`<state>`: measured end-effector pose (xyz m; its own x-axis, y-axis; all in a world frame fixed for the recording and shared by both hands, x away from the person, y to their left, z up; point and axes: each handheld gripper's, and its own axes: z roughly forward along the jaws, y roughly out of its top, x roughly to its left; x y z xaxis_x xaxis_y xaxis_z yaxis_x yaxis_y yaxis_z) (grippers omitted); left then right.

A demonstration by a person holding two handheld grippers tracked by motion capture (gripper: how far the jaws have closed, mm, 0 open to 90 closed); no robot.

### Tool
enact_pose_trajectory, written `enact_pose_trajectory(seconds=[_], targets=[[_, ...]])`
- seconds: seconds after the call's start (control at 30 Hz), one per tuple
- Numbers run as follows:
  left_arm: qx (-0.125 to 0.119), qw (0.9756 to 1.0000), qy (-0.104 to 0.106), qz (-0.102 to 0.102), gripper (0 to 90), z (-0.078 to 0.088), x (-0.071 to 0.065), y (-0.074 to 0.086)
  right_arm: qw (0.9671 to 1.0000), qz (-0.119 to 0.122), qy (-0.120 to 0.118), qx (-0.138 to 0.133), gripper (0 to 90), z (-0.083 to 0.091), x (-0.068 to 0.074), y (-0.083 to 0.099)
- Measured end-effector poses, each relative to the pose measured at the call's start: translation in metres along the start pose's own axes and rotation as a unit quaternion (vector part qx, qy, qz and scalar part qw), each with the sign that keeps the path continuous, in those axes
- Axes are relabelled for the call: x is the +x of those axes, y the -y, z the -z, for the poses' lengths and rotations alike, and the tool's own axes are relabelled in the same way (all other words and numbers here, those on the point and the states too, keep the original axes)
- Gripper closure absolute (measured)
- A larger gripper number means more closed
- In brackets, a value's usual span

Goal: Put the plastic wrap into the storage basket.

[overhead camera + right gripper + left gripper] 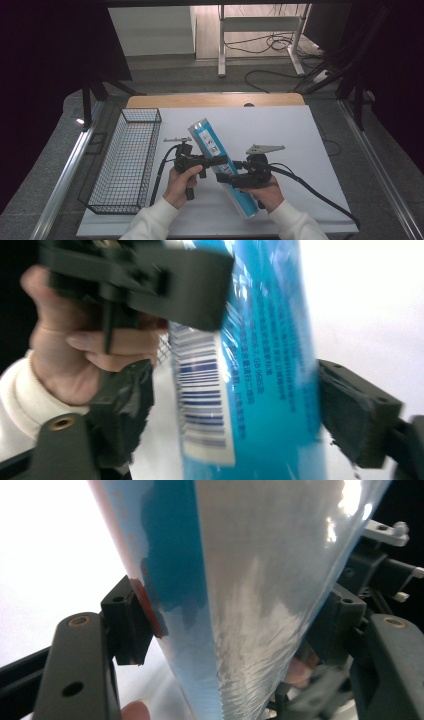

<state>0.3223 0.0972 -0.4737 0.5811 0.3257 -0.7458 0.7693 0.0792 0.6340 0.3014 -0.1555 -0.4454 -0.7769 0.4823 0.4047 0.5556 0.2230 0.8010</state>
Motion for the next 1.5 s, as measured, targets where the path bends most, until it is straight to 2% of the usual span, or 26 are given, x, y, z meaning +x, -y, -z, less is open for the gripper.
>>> enact_pose_trajectory(seconds=[0.03, 0.07, 0.1, 0.13, 0.17, 0.27, 0.33, 0.4, 0.43, 0.47, 0.5, 0.6, 0.8, 1.0, 1.17, 1.27, 1.5], targets=[[0.001, 1.0000, -0.004, -0.003, 31.6, 0.003, 0.001, -0.001, 1.0000, 0.000, 0.000, 0.000, 14.3, 0.000, 0.000, 0.000], [0.003, 1.0000, -0.004, -0.001, 31.7, 0.008, 0.002, -0.002, 0.9999, 0.014, 0.005, -0.007, 12.0, 0.011, 0.002, -0.004], [0.003, 1.0000, -0.004, -0.001, 31.7, 0.008, 0.002, -0.002, 0.9999, 0.014, 0.005, -0.007, 12.0, 0.011, 0.002, -0.004], [0.002, 1.0000, -0.001, 0.003, 31.7, 0.011, 0.003, -0.003, 0.9995, 0.026, 0.012, -0.009, 11.2, 0.020, 0.002, -0.005], [0.001, 1.0000, 0.003, 0.007, 31.7, 0.014, 0.004, -0.003, 0.9995, 0.026, 0.012, -0.009, 11.2, 0.020, 0.002, -0.005], [-0.010, 0.9997, 0.015, 0.019, 31.8, 0.029, 0.004, -0.008, 0.9995, 0.023, 0.020, -0.014, 10.9, 0.040, -0.005, -0.002], [-0.013, 0.9995, 0.016, 0.022, 31.8, 0.033, 0.003, -0.009, 0.9994, 0.020, 0.023, -0.013, 11.0, 0.044, -0.007, -0.001], [-0.015, 0.9997, 0.011, 0.014, 31.8, 0.043, -0.001, -0.014, 0.9990, 0.012, 0.042, -0.010, 11.0, 0.054, -0.018, 0.007], [-0.015, 0.9997, 0.011, 0.014, 31.8, 0.043, -0.001, -0.014, 0.9990, 0.012, 0.042, -0.010, 11.0, 0.054, -0.018, 0.007], [-0.014, 0.9999, 0.005, 0.005, 31.8, 0.050, -0.005, -0.019, 0.9983, 0.008, 0.058, -0.006, 11.0, 0.060, -0.025, 0.014], [-0.014, 0.9999, 0.005, 0.005, 31.8, 0.050, -0.005, -0.019, 0.9983, 0.008, 0.058, -0.006, 11.0, 0.060, -0.025, 0.014], [-0.016, 0.9998, -0.007, -0.004, 31.8, 0.062, -0.012, -0.026, 0.9959, 0.012, 0.089, 0.005, 11.0, 0.068, -0.037, 0.025], [-0.017, 0.9994, -0.026, -0.012, 31.8, 0.077, -0.016, -0.033, 0.9933, 0.010, 0.113, 0.022, 11.0, 0.071, -0.049, 0.034], [-0.023, 0.9988, -0.043, -0.011, 31.9, 0.100, -0.016, -0.039, 0.9925, 0.000, 0.119, 0.028, 11.0, 0.071, -0.057, 0.038], [-0.027, 0.9987, -0.043, -0.006, 31.9, 0.114, -0.017, -0.042, 0.9919, -0.001, 0.122, 0.034, 11.0, 0.070, -0.058, 0.039], [-0.029, 0.9985, -0.046, -0.009, 31.9, 0.125, -0.018, -0.045, 0.9908, 0.003, 0.128, 0.046, 11.1, 0.068, -0.059, 0.041], [-0.031, 0.9981, -0.051, -0.017, 31.9, 0.149, -0.019, -0.052, 0.9902, 0.002, 0.132, 0.045, 11.7, 0.067, -0.062, 0.043]])
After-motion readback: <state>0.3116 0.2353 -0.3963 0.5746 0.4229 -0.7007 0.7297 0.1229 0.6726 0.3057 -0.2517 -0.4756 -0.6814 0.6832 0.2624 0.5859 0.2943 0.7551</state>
